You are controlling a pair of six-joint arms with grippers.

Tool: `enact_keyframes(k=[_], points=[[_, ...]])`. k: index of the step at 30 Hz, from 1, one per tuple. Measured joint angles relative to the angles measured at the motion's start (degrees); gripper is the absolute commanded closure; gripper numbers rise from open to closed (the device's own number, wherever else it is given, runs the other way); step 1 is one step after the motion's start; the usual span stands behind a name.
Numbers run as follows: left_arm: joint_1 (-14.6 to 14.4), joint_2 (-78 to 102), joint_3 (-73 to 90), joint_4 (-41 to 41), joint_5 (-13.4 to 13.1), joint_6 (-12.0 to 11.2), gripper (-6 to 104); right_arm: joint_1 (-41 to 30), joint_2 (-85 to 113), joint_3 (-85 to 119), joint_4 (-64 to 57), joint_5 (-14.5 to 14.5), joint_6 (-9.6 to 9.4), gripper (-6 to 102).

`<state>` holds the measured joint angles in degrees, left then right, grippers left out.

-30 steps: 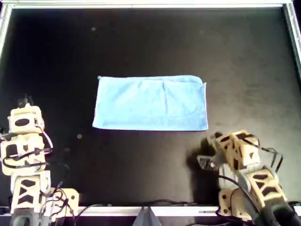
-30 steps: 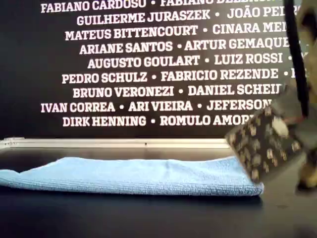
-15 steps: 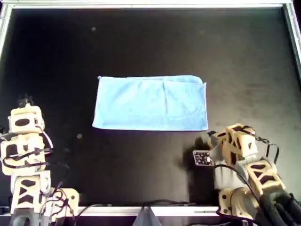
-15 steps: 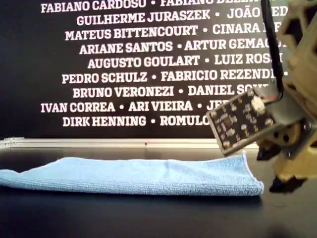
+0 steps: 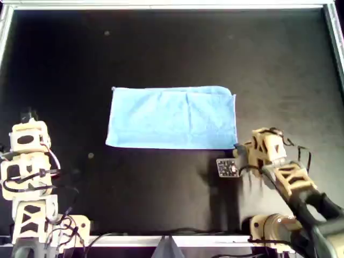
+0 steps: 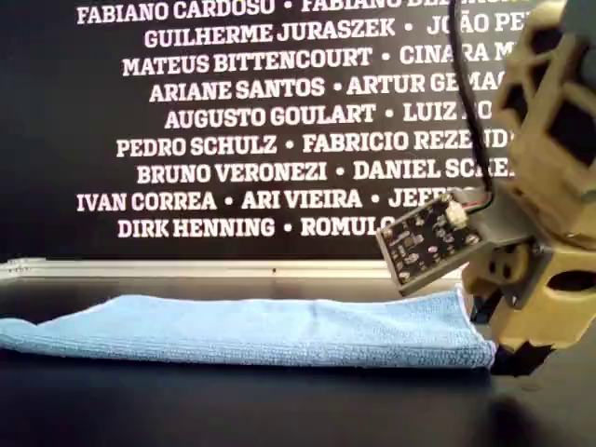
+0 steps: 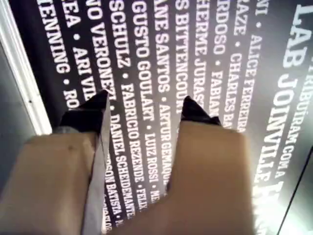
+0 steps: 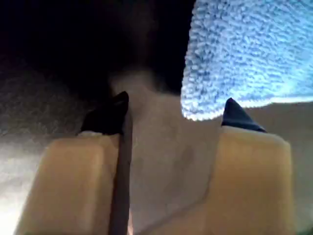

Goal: Fold a cloth

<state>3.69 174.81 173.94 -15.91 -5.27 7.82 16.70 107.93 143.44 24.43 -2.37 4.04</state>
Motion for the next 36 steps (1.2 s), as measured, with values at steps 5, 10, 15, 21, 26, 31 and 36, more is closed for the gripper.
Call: enact_keyframes(k=[5, 10, 15, 21, 26, 31, 36], points=[[0.0, 0.0, 0.0, 0.0, 0.0, 0.0, 45, 0.44, -6.77, -5.45, -0.35, -0.09, 0.09, 21], [0.0, 0.0, 0.0, 0.0, 0.0, 0.0, 45, 0.44, -11.69, -10.46, -0.35, -0.09, 0.09, 22], [0.0, 0.0, 0.0, 0.0, 0.0, 0.0, 45, 0.44, -12.74, -11.69, -0.35, -0.09, 0.09, 41], [0.0, 0.0, 0.0, 0.0, 0.0, 0.0, 45, 0.44, -12.74, -11.69, -0.35, -0.09, 0.09, 85], [0.0, 0.0, 0.0, 0.0, 0.0, 0.0, 45, 0.44, -12.74, -11.69, -0.35, -0.09, 0.09, 98], [0.0, -3.78, 0.0, 0.0, 0.0, 0.18, 45, 0.44, -12.74, -11.69, -0.35, -0.09, 0.09, 94], [0.0, -8.88, 0.0, 0.0, 0.0, 0.18, 45, 0.44, -11.95, -13.1, -0.35, -0.09, 0.09, 94]])
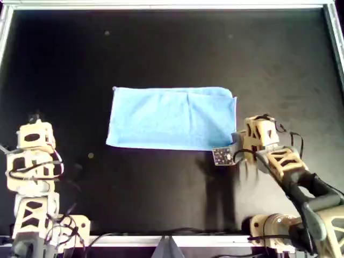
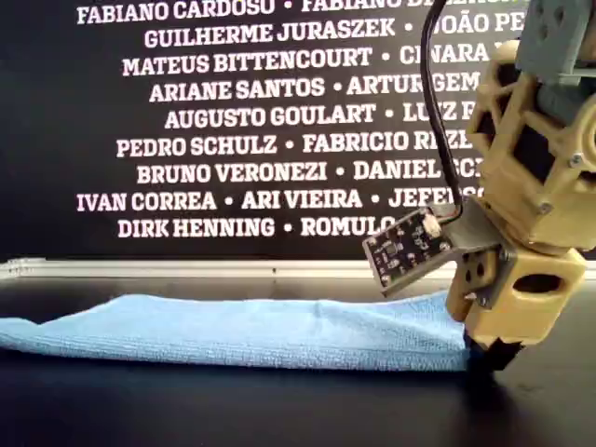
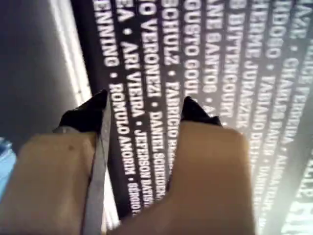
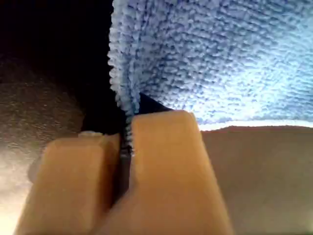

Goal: Fold a cloth

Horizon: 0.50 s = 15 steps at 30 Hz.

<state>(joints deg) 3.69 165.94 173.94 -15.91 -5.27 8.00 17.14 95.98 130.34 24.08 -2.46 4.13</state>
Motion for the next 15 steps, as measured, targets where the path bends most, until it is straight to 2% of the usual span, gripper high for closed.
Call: enact_keyframes(k=[6, 15], points=[[0.0, -0.09, 0.0, 0.0, 0.0, 0.0, 45, 2.72, 0.79, -12.66, 0.0, 0.0, 0.0, 94], [0.0, -0.53, 0.0, 0.0, 0.0, 0.0, 45, 23.03, -11.07, -30.85, 0.0, 0.09, -0.35, 94]])
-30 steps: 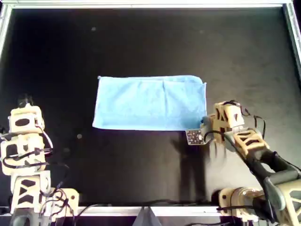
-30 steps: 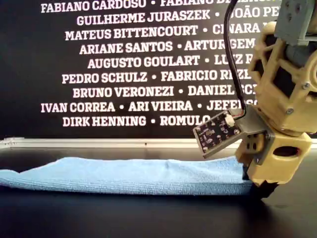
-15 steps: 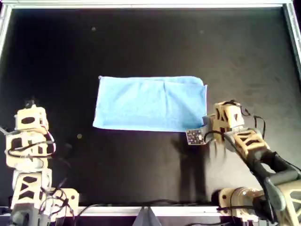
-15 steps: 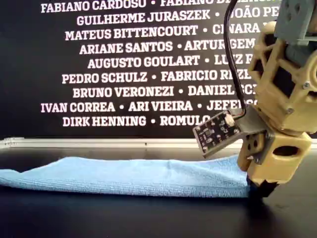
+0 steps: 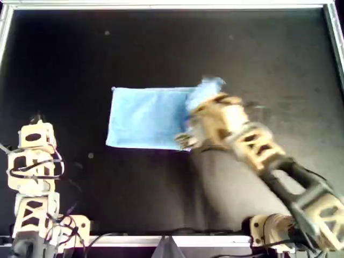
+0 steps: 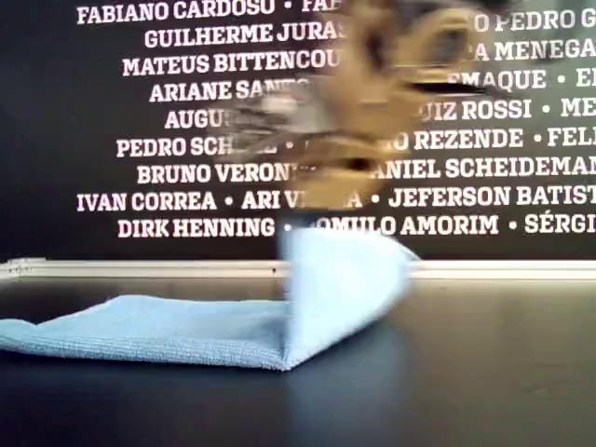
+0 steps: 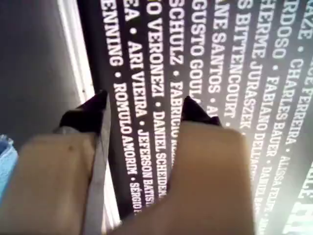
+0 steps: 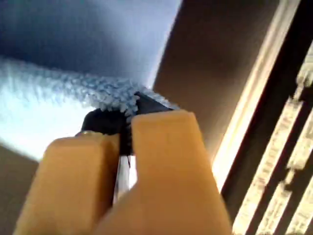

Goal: Fold a cloth

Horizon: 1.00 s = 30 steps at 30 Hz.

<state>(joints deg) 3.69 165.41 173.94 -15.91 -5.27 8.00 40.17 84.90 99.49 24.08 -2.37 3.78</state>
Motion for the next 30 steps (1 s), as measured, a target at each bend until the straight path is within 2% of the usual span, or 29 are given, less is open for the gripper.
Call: enact_keyframes(k=[10, 21, 27, 30], points=[[0.18, 0.09, 0.0, 0.0, 0.09, 0.0, 45, 7.91, -24.26, -27.42, 0.0, 0.0, -0.09, 94], [0.18, 0.09, 0.0, 0.0, 0.09, 0.0, 45, 13.8, -39.99, -57.13, 0.0, -0.09, -0.09, 94], [0.18, 0.09, 0.0, 0.0, 0.09, 0.0, 45, 16.87, -44.82, -62.23, 0.0, -0.53, 0.09, 93], [0.18, 0.09, 0.0, 0.0, 0.09, 0.0, 45, 16.79, -47.11, -62.23, 0.0, 0.26, 0.26, 90]])
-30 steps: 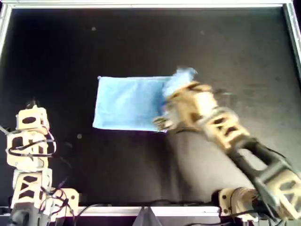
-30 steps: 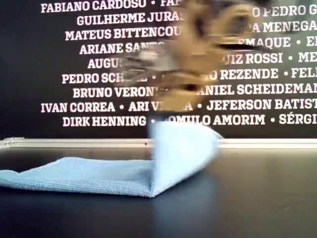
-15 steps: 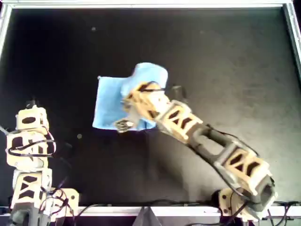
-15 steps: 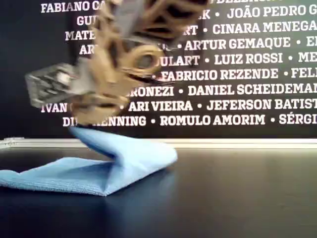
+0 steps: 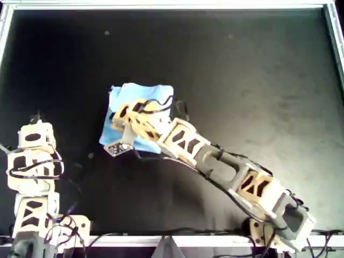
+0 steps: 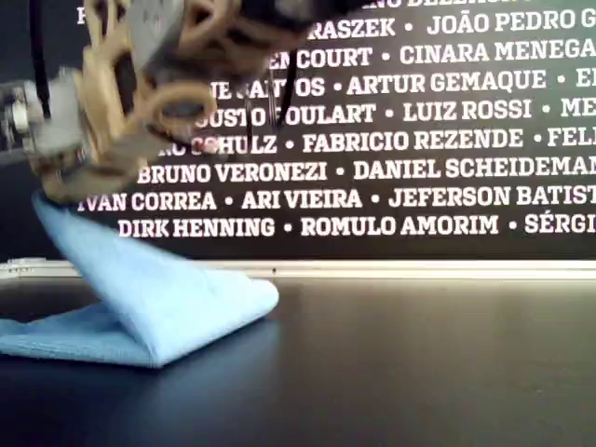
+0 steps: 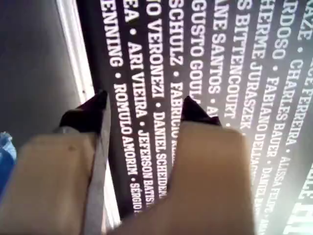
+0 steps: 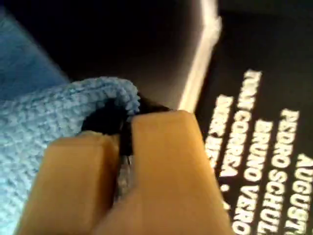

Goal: Fold a cloth

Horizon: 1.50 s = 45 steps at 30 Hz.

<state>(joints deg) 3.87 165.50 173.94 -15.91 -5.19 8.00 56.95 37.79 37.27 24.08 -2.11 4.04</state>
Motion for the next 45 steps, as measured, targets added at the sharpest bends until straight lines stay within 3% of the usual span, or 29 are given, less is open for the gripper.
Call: enact_keyframes(k=[9, 20, 24, 32, 45], points=[[0.0, 0.0, 0.0, 0.0, 0.0, 0.0, 45, 0.0, -3.87, 0.0, 0.0, 0.09, 0.0, 52], [0.0, 0.0, 0.0, 0.0, 0.0, 0.0, 45, -0.53, -1.93, 0.0, 0.0, -0.44, -0.35, 49], [0.0, 0.0, 0.0, 0.0, 0.0, 0.0, 45, -4.92, 4.04, 0.62, 0.44, 0.35, -0.35, 58], [0.0, 0.0, 0.0, 0.0, 0.0, 0.0, 45, -20.04, 31.11, 20.65, 4.92, -0.26, -0.35, 98], [0.0, 0.0, 0.0, 0.0, 0.0, 0.0, 45, -42.1, 94.92, 76.46, 5.45, -0.97, -0.35, 96]])
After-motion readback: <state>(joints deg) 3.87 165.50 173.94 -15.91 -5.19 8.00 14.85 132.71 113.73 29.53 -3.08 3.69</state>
